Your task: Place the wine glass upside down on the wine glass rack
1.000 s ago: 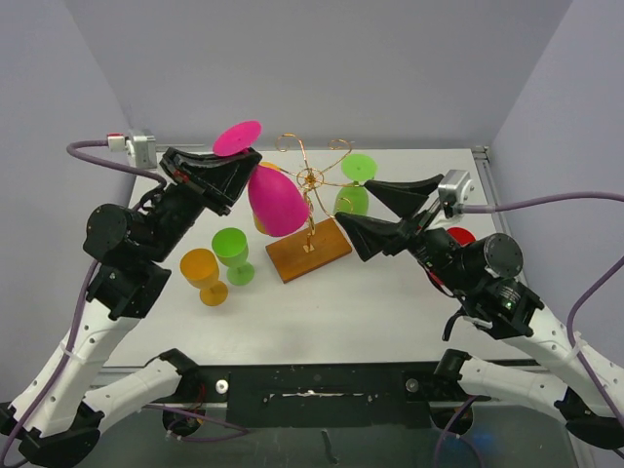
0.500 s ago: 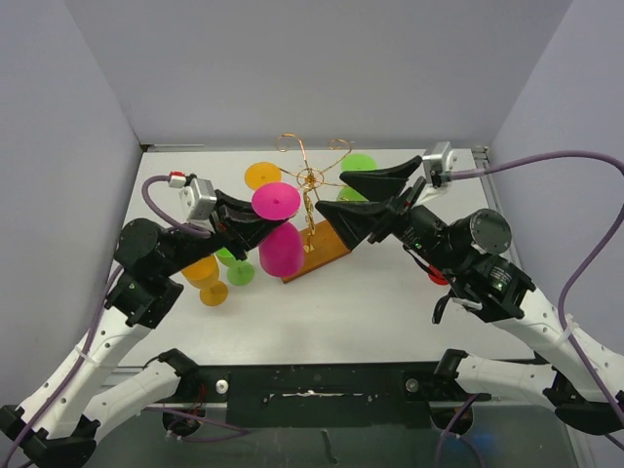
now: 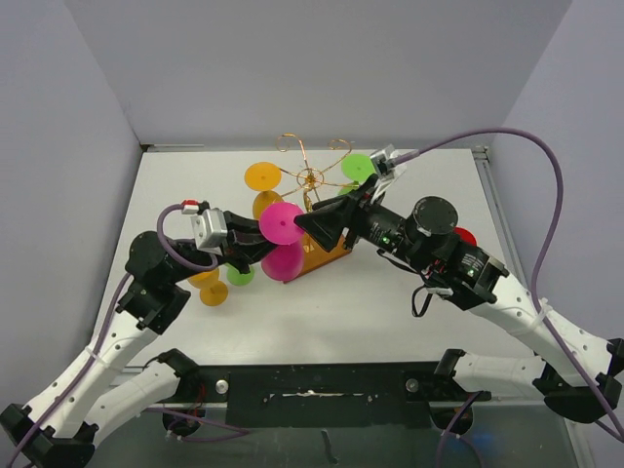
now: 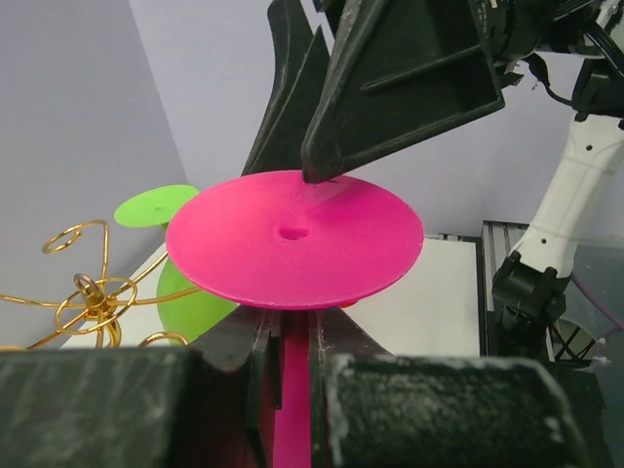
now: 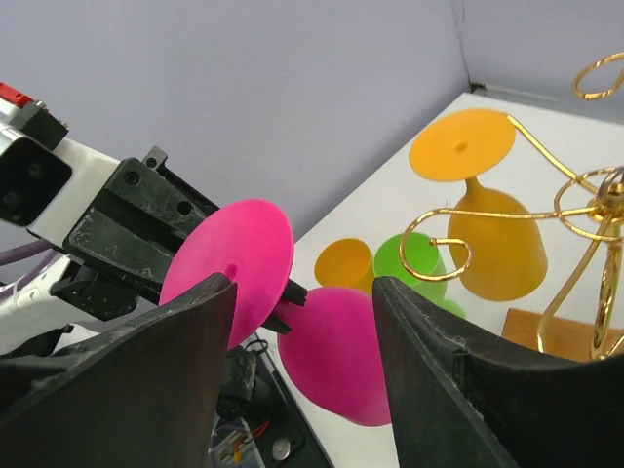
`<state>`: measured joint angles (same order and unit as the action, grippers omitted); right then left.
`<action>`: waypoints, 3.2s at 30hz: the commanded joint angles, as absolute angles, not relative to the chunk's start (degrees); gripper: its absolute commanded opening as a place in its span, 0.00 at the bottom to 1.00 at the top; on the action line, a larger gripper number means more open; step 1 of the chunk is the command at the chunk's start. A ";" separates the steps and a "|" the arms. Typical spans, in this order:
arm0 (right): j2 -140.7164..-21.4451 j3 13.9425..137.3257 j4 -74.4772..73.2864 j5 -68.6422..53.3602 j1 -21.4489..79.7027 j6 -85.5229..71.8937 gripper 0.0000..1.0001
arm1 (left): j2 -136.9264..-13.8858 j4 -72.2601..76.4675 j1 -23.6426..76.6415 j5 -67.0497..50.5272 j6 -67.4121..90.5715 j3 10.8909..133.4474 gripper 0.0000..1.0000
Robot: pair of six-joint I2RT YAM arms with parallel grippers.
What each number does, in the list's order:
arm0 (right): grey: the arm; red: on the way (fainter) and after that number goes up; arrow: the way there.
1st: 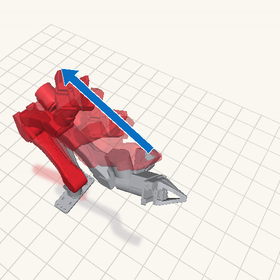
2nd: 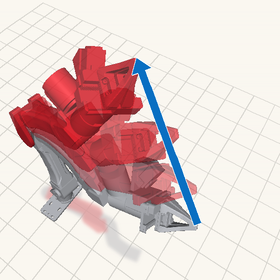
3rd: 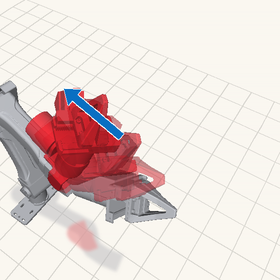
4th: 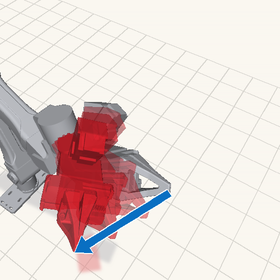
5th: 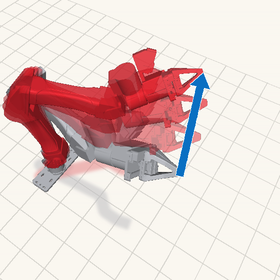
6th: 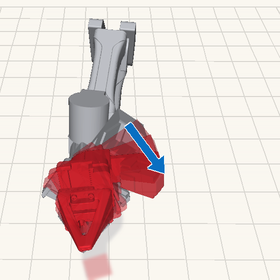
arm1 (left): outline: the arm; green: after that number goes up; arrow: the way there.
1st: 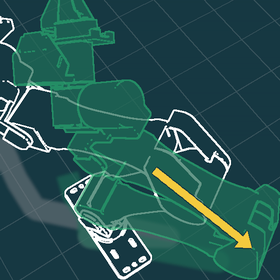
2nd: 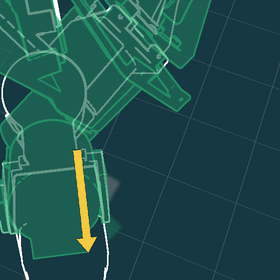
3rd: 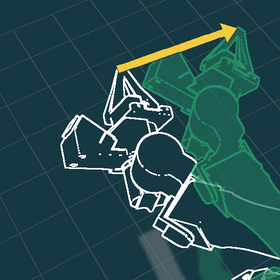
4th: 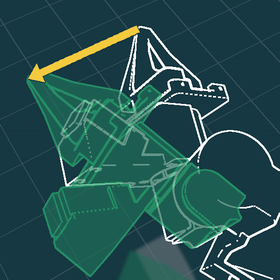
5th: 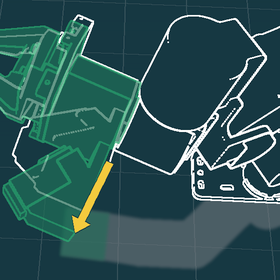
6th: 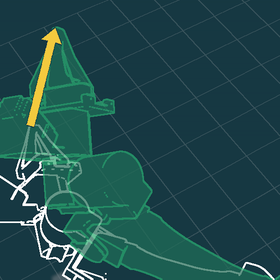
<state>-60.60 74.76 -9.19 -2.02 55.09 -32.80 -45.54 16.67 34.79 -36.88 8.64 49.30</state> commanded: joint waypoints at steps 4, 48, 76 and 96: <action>-59.81 70.88 -6.08 -2.71 54.69 -43.73 0.49 | -44.35 23.07 34.72 -40.22 4.94 46.96 0.00; -47.42 60.64 -16.40 3.54 41.33 -70.99 0.00 | -34.33 11.07 34.56 -28.10 2.35 39.18 0.58; -52.36 63.60 -11.35 6.73 34.31 -69.85 0.00 | -33.04 11.34 34.60 -23.65 1.32 36.53 0.58; -58.13 64.88 -6.43 -0.88 32.96 -70.17 0.00 | -32.86 11.38 34.57 -21.49 2.02 36.30 0.58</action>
<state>-57.80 61.67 -11.11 1.83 33.01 -70.15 -33.26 9.54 34.72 -23.55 2.28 35.99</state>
